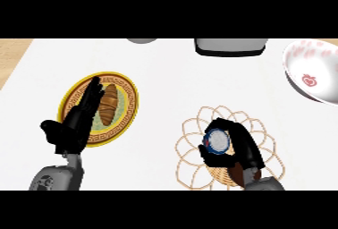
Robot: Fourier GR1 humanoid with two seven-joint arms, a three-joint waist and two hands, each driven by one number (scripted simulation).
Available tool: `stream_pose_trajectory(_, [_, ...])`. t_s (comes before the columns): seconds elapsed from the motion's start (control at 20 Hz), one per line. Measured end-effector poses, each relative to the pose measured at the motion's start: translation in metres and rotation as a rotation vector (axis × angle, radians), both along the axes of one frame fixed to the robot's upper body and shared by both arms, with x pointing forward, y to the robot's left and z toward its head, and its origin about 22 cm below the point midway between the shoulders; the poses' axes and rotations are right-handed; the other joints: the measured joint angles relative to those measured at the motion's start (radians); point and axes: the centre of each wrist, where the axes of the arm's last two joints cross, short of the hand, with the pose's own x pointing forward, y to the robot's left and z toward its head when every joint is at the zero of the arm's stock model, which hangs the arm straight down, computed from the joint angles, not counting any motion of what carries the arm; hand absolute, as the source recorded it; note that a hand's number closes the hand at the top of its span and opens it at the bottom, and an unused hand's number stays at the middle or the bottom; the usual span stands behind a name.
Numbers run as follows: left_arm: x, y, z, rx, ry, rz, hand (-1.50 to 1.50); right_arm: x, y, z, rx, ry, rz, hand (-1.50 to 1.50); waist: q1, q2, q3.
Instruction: Pick the can from the placemat and place it in the bowl
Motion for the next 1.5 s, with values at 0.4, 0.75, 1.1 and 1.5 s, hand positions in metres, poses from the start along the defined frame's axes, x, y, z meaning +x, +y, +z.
stream_pose_trajectory(0.4, [0.007,0.000,0.001,0.001,-0.001,-0.014,0.00,0.079,-0.009,0.045,0.087,-0.194,-0.302,1.50,0.016,0.007,0.001])
stream_pose_trajectory(0.75, [0.002,-0.013,-0.005,-0.005,0.000,-0.009,0.00,0.110,0.006,0.092,0.025,-0.461,-0.396,1.50,0.010,0.003,0.001])
stream_pose_trajectory(1.1, [0.008,-0.004,-0.001,0.003,0.007,0.000,0.00,0.127,0.012,0.165,-0.121,-0.557,-0.497,1.50,0.003,0.000,0.000])
stream_pose_trajectory(1.5, [-0.002,-0.008,-0.004,0.005,0.005,-0.008,0.00,0.148,0.001,0.242,-0.196,-0.543,-0.619,1.50,0.008,0.001,0.000])
